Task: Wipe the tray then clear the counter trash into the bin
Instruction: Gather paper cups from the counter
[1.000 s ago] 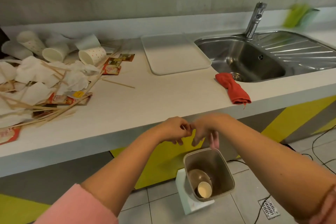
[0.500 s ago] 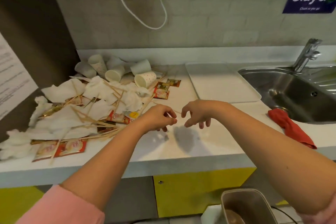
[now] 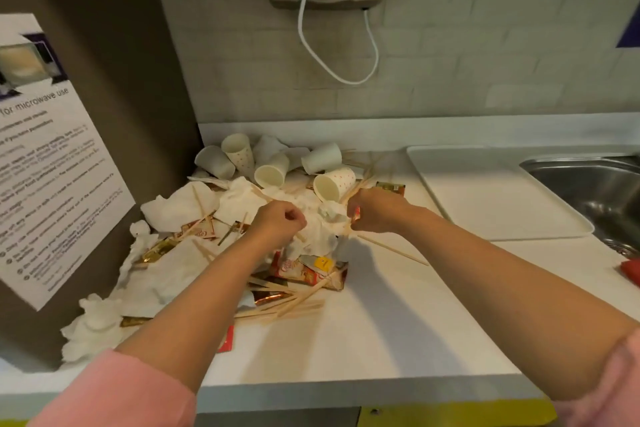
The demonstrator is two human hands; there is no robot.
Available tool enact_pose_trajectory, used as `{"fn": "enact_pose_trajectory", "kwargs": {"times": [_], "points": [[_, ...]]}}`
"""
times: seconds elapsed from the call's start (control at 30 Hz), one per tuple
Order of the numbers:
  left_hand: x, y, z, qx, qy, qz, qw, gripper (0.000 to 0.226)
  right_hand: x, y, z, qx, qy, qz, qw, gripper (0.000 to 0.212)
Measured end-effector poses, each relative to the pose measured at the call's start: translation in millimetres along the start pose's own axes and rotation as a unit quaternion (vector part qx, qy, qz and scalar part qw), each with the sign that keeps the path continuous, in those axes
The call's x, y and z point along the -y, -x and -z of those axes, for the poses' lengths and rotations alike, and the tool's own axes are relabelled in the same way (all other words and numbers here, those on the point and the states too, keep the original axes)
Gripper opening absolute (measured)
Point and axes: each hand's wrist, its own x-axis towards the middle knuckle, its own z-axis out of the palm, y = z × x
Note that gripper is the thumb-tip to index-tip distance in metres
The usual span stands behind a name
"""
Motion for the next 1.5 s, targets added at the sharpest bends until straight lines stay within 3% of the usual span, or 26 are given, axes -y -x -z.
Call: {"fn": "enact_pose_trajectory", "kwargs": {"times": [0.13,0.3,0.57,0.87,1.0,1.17,1.4,1.5], "points": [[10,-29,7,-0.054,0.007,0.014,0.998,0.013,0,-30,-2,-0.051,0.012,-0.003,0.999,0.029],[17,-68,9,-0.094,-0.016,0.040,0.995,0.032,-11,-70,-1,-0.076,-0.003,0.008,0.997,0.044],[21,-132,9,-0.158,-0.089,0.072,0.981,0.055,-28,-130,2,-0.038,0.040,0.042,0.998,0.085],[27,-185,-5,-0.205,-0.153,0.102,0.961,0.083,-46,-180,-6,0.043,0.106,0.108,0.988,0.105],[36,-197,-11,-0.196,-0.186,0.131,0.954,0.088,-48,-185,-4,0.061,0.122,0.141,0.980,0.101],[38,-202,-12,-0.188,-0.190,0.141,0.953,0.078,-49,-189,-5,0.063,0.109,0.145,0.981,0.092],[22,-193,12,-0.223,-0.011,0.071,0.972,0.081,-50,-193,1,0.022,0.001,0.139,0.990,0.083],[8,-182,24,-0.190,0.041,0.053,0.980,0.076,-51,-192,7,-0.027,-0.029,0.124,0.992,0.081]]}}
